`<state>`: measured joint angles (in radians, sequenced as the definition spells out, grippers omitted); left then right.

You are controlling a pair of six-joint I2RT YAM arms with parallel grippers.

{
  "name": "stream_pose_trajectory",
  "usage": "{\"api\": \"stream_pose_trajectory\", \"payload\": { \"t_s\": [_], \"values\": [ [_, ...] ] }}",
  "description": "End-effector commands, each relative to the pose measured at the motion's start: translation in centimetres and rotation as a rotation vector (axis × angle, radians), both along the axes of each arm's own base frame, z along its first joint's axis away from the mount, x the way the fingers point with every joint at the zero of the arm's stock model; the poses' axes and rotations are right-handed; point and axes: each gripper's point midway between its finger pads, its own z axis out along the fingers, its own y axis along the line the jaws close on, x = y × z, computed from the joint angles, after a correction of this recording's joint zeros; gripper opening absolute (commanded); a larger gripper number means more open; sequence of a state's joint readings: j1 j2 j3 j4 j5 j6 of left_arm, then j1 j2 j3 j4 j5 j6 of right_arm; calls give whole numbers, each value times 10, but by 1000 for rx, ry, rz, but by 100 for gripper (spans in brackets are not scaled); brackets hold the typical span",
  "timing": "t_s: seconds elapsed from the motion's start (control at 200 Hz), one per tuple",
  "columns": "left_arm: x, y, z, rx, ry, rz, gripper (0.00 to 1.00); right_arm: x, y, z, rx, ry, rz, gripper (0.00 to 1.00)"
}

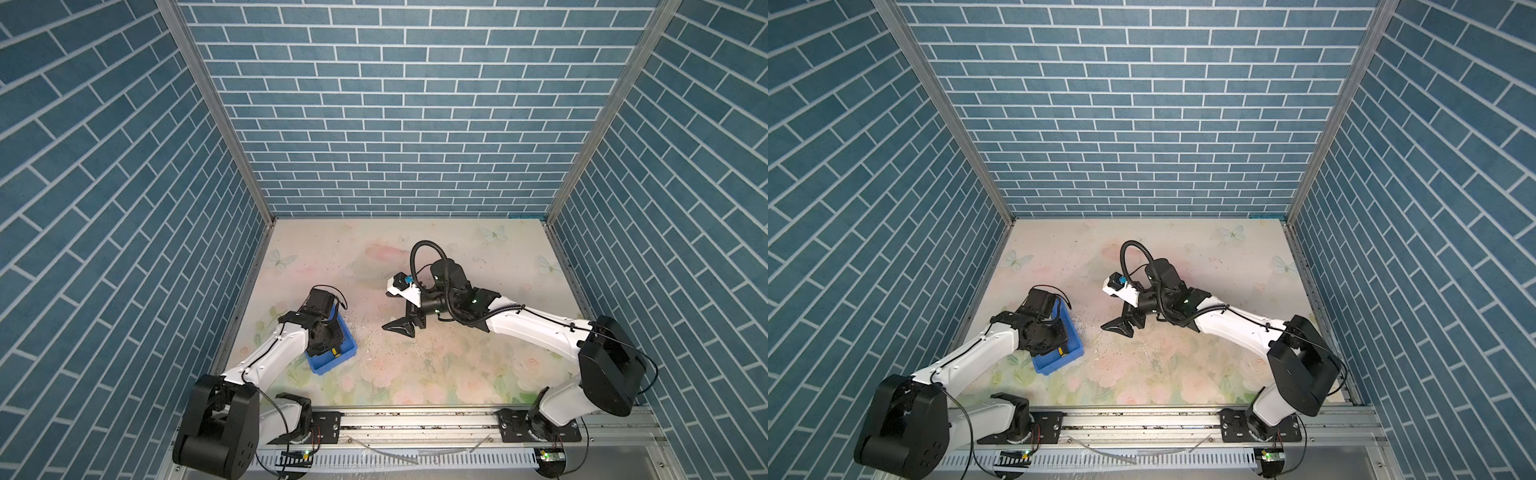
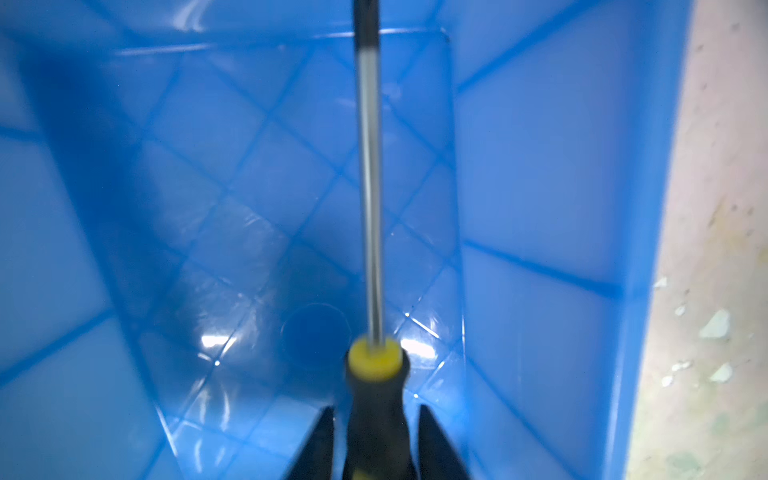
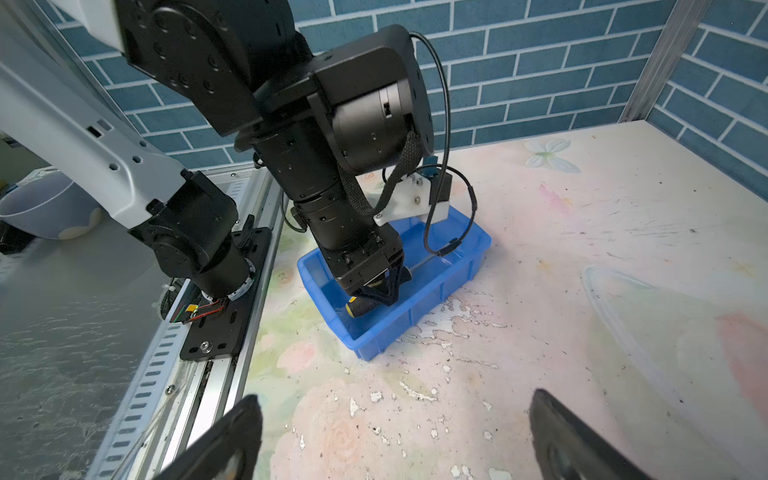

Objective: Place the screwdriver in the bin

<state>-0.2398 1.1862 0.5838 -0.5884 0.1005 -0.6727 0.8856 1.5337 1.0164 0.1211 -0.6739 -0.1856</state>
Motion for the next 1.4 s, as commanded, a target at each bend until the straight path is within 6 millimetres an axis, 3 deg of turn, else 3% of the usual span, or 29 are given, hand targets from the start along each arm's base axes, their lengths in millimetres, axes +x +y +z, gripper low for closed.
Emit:
{"api": "stream_pose_trajectory", "payload": {
  "t_s": [0.0, 0.07, 0.17, 0.345, 0.565, 0.73, 0.87, 1.06, 1.195, 1.395],
  "values": [
    [4, 3, 13, 13, -37, -7, 58, 5, 4, 16, 22, -89, -2, 99],
    [5, 5, 21, 20, -62, -8, 70, 8, 1, 17, 20, -103, -21, 99],
    [11, 6, 37, 24, -123, -17, 78, 14, -4, 20, 24, -140, -65, 99],
    [40, -1, 80, -1, -304, -52, 99, 39, -22, 32, 53, -157, -215, 99],
    [103, -1, 146, 69, -690, -97, 100, 92, -71, 34, 78, -126, -529, 99],
    [133, 6, 160, 200, -871, -134, 100, 128, -130, 30, 105, -107, -793, 99],
    [155, 12, 160, 399, -959, -250, 100, 148, -193, 15, 97, -122, -1023, 99],
    [170, 24, 138, 631, -922, -370, 100, 164, -292, -9, 47, -186, -1359, 99],
    [169, 37, 118, 697, -879, -353, 100, 162, -358, -33, -23, -226, -1567, 99],
    [163, 45, 91, 710, -915, -321, 100, 153, -429, -77, -122, -204, -1788, 99]
  ]
}}
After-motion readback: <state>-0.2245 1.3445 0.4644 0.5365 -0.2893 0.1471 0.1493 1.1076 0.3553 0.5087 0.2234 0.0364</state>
